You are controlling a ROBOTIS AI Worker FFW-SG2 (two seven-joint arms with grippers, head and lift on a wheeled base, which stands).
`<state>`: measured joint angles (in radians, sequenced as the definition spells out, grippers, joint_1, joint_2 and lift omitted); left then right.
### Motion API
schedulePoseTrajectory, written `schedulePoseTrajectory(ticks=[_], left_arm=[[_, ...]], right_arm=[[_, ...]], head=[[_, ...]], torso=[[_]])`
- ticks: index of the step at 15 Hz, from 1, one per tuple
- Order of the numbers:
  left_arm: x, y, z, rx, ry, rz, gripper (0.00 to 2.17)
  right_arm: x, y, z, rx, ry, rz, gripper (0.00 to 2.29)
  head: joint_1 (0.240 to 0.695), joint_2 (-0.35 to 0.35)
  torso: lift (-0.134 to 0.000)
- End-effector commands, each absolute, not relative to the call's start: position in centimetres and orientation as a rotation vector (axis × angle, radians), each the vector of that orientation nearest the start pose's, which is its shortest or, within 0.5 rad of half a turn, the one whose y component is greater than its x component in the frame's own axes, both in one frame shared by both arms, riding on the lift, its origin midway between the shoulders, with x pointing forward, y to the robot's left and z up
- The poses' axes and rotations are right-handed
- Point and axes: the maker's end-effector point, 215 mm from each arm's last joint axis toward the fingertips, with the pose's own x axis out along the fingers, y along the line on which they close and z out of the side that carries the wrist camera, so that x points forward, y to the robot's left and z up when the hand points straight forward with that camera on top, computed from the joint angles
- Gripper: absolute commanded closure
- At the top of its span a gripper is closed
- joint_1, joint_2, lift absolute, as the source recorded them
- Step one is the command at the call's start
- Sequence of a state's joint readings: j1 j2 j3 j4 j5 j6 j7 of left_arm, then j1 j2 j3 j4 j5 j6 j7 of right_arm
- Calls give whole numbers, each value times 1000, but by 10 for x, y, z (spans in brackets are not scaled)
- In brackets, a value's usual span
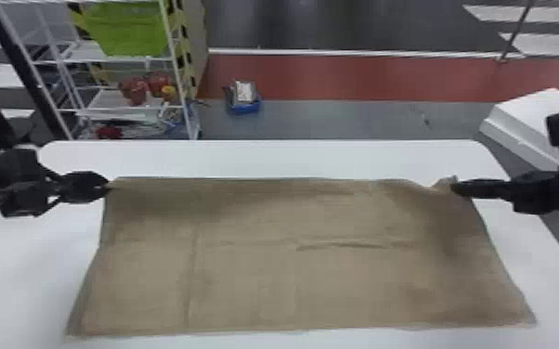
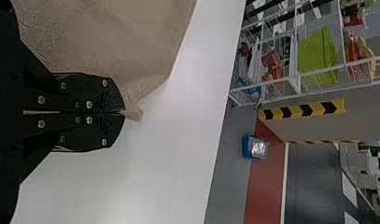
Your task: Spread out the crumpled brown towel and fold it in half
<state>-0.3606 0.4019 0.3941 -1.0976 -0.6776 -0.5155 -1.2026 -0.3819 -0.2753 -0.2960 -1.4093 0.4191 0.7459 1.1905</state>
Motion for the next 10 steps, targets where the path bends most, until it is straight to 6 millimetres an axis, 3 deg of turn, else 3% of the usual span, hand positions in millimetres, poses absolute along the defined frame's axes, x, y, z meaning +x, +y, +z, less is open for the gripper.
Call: schedulePoseTrajectory(ticks=[1,5,8,10], left_arm=[[553,404,-382,1005,325,-861,1082],[536,404,-403,1047,343,-887,1079],[528,409,-394,1075,328,-875,1079],[521,417,-384,1100,307,-860,1079]], right_arm=[[560,-358,-389,-121,698,613,1214],[544,-337,-409,-390,713,796,1214],[549,-350,-392,-496,664,807,1214],[554,-363,-371,-516,622,782,1214]], head=[[695,26],[695,66],[695,66],[695,62]], torso=[[-134],[-134],[-134],[-134]])
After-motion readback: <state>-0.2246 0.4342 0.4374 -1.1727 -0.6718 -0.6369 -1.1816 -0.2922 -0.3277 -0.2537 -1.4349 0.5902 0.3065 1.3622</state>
